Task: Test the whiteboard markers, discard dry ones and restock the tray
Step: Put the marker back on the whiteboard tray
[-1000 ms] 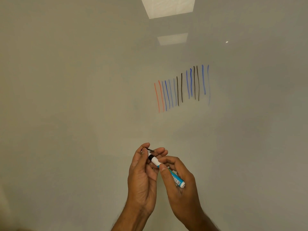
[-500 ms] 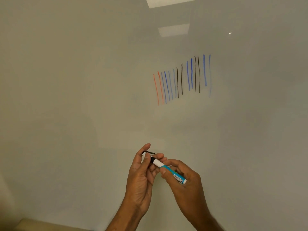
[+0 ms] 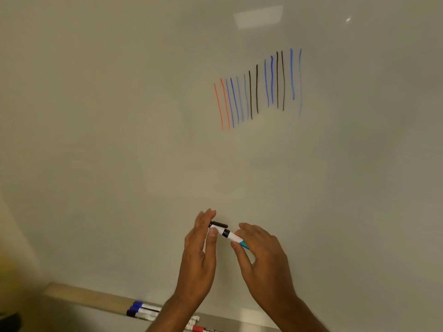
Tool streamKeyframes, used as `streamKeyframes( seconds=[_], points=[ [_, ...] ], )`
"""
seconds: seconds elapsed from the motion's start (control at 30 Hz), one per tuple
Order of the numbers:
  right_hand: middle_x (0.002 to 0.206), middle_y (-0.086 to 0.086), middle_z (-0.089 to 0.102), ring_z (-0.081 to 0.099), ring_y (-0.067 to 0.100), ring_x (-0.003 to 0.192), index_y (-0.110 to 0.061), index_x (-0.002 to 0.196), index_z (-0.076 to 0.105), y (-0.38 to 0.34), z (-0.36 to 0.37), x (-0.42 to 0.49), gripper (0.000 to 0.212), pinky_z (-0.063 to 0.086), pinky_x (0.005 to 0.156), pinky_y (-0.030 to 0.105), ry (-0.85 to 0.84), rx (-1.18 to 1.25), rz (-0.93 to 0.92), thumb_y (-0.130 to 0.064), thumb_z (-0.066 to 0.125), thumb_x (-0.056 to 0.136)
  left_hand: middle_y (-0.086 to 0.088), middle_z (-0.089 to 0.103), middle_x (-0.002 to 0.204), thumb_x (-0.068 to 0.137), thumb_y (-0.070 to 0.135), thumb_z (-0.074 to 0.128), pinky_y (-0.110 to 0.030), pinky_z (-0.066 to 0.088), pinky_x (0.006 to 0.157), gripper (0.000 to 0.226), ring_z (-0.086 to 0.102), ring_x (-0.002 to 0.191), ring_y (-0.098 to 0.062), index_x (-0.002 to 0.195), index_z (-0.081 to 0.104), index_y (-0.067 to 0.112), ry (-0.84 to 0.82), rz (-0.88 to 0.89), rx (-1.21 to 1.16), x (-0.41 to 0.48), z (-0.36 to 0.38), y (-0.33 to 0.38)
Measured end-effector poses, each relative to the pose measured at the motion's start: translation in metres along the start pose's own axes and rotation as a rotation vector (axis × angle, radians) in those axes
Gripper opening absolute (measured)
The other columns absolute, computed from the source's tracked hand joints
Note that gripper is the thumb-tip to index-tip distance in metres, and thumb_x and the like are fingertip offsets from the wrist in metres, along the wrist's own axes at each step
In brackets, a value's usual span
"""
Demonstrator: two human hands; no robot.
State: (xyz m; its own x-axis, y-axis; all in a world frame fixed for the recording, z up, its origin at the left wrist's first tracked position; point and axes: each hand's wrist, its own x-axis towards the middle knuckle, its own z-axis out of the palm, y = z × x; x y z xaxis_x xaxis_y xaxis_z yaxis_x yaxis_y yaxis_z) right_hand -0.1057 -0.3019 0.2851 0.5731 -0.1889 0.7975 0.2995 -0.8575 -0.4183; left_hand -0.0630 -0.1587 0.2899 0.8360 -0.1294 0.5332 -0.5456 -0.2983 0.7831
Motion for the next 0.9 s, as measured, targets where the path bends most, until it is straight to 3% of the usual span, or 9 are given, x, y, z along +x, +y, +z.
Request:
streamKeyframes(
  seconds=[0.13,0.27,0.5,0.77,0.9],
  points=[
    [0.121,0.000,0.069,0.064,0.023,0.112,-0.017,0.107,0.073,0.012,0.003,-0.014,0.025,0.049,0.092,0.034,-0.032,0.004,-0.036,-0.028,0.071,0.084,0.021,0.020,0.165,0.106,0.056,0.031,-0.013,0.002,0.122,0.053,0.009,0.156,-0.001,0.154,0.037,0.035,0.055,0.173,0.300,-0.014,0.007,-0.016],
    [0.127,0.001,0.066,0.058,0.025,0.123,-0.019,0.106,0.072,0.022,0.006,-0.032,0.021,0.047,0.098,0.042,-0.111,0.024,-0.064,-0.025,0.071,0.086,0.006,0.011,0.171,0.109,0.049,0.028,-0.030,-0.002,0.127,0.056,0.004,0.159,-0.015,0.160,0.030,0.025,0.054,0.231,0.544,-0.037,0.009,-0.024],
    [0.131,0.002,0.064,0.052,0.024,0.129,-0.021,0.106,0.072,0.014,0.018,-0.065,0.033,0.042,0.103,0.043,-0.242,0.049,-0.104,-0.039,0.046,0.096,0.002,-0.002,0.173,0.110,0.045,0.028,-0.039,-0.009,0.127,0.058,-0.004,0.159,-0.020,0.163,0.017,0.025,-0.024,0.130,0.774,-0.089,-0.005,-0.033],
    [0.132,0.003,0.063,0.051,0.026,0.130,-0.021,0.108,0.071,-0.013,0.074,-0.119,0.019,0.033,0.105,0.038,-0.411,0.026,-0.093,-0.029,0.065,0.091,-0.004,-0.003,0.173,0.109,0.043,0.037,-0.046,-0.002,0.127,0.064,-0.005,0.159,-0.022,0.164,0.014,0.021,-0.081,-0.003,0.898,-0.131,-0.066,-0.086],
    [0.135,0.001,0.060,0.046,0.025,0.134,-0.021,0.114,0.070,-0.038,0.107,-0.154,0.022,0.037,0.106,0.041,-0.503,0.064,-0.064,-0.027,0.064,0.093,-0.004,-0.008,0.172,0.110,0.048,0.028,-0.042,-0.009,0.127,0.064,-0.011,0.158,-0.020,0.164,0.007,0.021,-0.130,-0.107,0.957,-0.162,-0.104,-0.124]
  ],
)
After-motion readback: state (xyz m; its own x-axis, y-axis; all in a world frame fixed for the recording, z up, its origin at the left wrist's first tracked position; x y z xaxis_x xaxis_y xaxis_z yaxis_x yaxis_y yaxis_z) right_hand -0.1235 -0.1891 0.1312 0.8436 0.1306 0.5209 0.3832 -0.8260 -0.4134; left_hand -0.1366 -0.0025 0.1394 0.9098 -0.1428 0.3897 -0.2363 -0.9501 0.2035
